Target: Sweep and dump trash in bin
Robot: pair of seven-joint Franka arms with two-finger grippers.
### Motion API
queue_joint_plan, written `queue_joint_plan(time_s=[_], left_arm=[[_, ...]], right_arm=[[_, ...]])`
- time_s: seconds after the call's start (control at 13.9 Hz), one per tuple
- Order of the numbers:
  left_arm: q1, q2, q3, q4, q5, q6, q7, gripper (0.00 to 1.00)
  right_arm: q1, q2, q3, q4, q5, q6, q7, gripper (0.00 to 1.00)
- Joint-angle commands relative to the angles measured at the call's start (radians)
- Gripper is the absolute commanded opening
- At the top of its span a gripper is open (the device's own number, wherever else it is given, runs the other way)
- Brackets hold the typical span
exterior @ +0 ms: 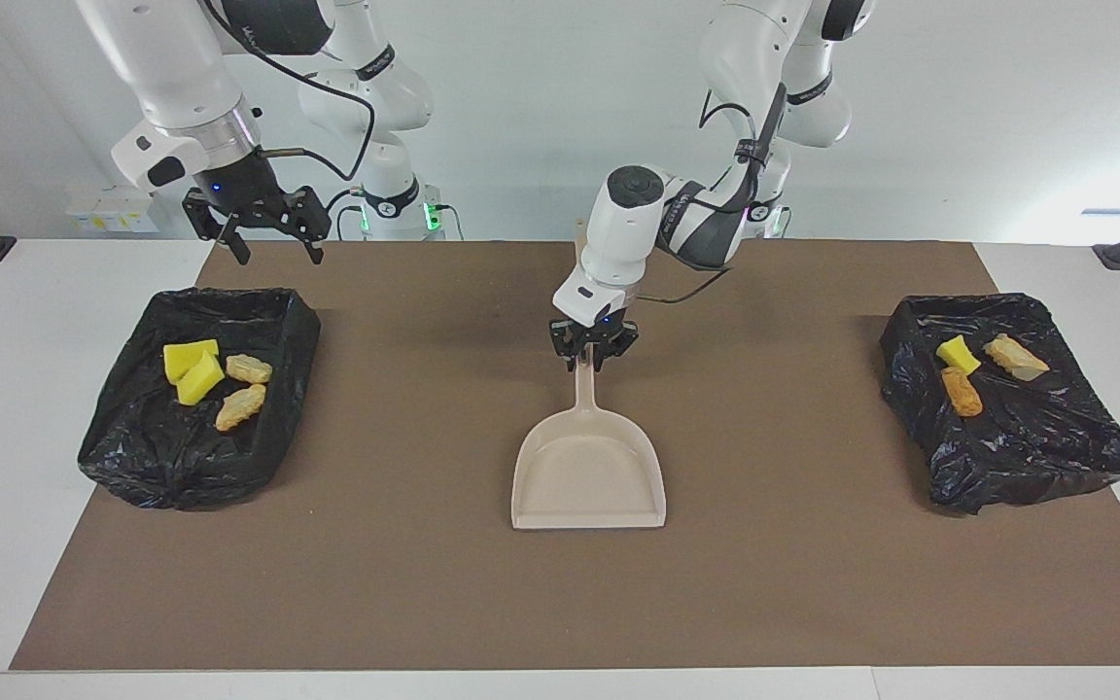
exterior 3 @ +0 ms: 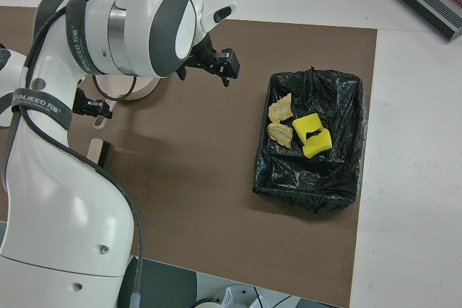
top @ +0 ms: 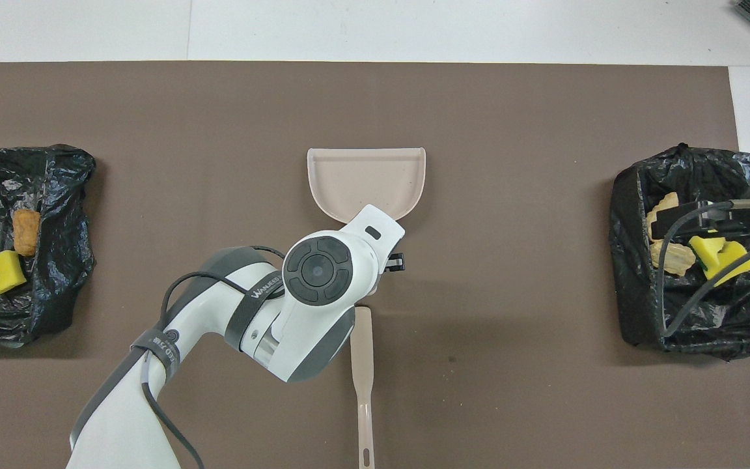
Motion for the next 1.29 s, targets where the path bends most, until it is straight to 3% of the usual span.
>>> queue_joint_plan(time_s=[0.0,0.29,0.72,1.22], left_arm=[[0.022,-0.043,0.021,0.009,-0.006,-0.044,-0.018,1.0],[0.122,-0.116,0.023,0.009,0.007,-0.127,0.034,1.0],[0.343,-0.288,0.021,-0.002,0.006,-0.449,0.481,1.0],[0.605,-0.34,0.023,-0.001,0.006,-0.624,0.819,1.0]], right_arm=[[-0.011,-0.022,0.006,-0.027,0.016,0.02,0.011,1.0],[-0.011,-0.022,0.006,-0.027,0.016,0.02,0.011,1.0],[-0.011,-0.022,0.006,-0.027,0.016,0.02,0.011,1.0],[-0.011,-0.022,0.006,-0.027,0.016,0.02,0.011,1.0]])
